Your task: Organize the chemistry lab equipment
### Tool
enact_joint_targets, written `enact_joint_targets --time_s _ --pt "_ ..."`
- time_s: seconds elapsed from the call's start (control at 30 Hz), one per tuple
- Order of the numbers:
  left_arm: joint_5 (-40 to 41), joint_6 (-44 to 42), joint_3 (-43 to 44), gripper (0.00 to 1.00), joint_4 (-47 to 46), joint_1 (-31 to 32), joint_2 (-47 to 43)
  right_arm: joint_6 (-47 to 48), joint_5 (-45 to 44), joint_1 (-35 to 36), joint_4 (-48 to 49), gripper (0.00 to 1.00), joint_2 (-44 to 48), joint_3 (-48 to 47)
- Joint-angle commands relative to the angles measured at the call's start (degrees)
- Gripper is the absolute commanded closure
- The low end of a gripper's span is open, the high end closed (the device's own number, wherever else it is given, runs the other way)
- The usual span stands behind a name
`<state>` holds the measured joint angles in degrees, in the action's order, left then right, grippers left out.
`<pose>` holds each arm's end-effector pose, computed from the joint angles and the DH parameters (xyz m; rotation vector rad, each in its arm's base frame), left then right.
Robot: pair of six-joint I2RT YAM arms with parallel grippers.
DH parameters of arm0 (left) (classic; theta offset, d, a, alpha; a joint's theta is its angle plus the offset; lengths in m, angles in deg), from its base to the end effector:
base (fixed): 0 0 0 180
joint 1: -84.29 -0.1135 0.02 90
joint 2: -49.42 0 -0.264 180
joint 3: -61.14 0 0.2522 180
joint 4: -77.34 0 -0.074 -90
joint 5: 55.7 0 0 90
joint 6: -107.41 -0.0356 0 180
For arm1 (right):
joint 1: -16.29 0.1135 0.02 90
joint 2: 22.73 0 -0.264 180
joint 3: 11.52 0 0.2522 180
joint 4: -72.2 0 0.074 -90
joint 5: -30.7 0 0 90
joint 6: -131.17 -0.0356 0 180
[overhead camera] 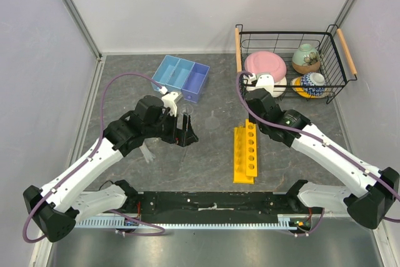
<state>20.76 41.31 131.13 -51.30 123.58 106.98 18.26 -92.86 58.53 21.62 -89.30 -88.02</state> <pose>0.1566 -0.1389 0.3223 0.4502 2.3287 -0.8321 0.1925 0.1482 0.3317 -0.0665 2.1436 -0.0143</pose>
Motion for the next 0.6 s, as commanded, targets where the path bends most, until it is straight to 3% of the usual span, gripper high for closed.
enact_joint_targets --time_s 0.0,0.57 --pt "0.9 -2.1 0.8 0.07 -0.5 -0.1 -1.6 -1.5 -2.2 0.1 2.6 0.79 0.6 1.5" --pt "0.7 -2.1 -1.6 0.07 -1.7 -0.1 -5.7 -7.4 0.3 0.1 12.4 0.78 2.8 14.4"
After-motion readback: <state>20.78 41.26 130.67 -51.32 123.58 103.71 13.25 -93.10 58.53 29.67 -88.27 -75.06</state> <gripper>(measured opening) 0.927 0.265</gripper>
